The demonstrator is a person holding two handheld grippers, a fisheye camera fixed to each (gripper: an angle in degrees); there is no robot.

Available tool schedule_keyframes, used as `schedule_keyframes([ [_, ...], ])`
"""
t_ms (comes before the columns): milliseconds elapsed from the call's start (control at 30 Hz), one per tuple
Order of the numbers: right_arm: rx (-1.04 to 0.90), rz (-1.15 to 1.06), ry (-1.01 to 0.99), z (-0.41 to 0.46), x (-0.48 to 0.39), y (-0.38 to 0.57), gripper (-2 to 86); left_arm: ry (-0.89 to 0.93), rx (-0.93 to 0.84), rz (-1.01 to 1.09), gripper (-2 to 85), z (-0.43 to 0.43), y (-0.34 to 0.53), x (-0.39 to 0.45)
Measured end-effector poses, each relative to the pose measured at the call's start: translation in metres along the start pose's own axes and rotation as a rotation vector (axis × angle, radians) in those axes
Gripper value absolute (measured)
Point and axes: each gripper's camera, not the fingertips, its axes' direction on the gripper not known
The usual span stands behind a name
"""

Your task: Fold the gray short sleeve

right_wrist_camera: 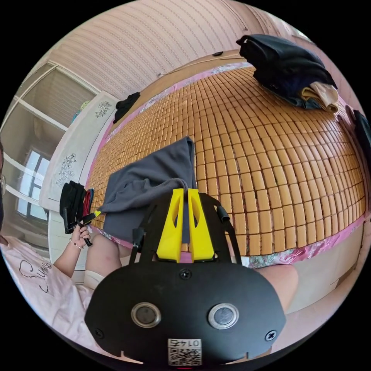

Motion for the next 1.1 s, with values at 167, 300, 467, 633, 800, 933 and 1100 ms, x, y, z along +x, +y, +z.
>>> schedule_keyframes([
  [167,-0.066,0.063,0.033,0.022,0.01,0.006,0.4,0.024,0.006,-0.035,3.4,-0.002,0.011,-0.006],
  [300,-0.096,0.083,0.06,0.015,0.017,0.004,0.9,-0.107,0.072,-0.023,4.9,-0.029,0.022,0.002],
  [467,-0.031,0.01,0.148,0.003,-0.007,-0.001,1.2,-0.164,0.113,0.099,4.3,-0.032,0.023,0.042],
  [633,-0.011,-0.22,0.089,0.038,-0.078,-0.019,3.4,-0.166,0.09,0.226,4.0,0.021,0.008,0.098],
  [800,-0.162,-0.437,0.058,0.115,-0.146,-0.037,8.6,-0.177,0.035,0.28,6.4,0.076,-0.007,0.133],
  [933,-0.233,-0.361,0.067,0.15,-0.151,-0.046,6.4,-0.275,0.051,0.178,7.0,0.098,-0.011,0.135],
  [1100,-0.228,-0.304,-0.023,0.149,-0.147,-0.044,1.7,-0.123,0.04,0.171,1.6,0.111,0.0,0.129],
])
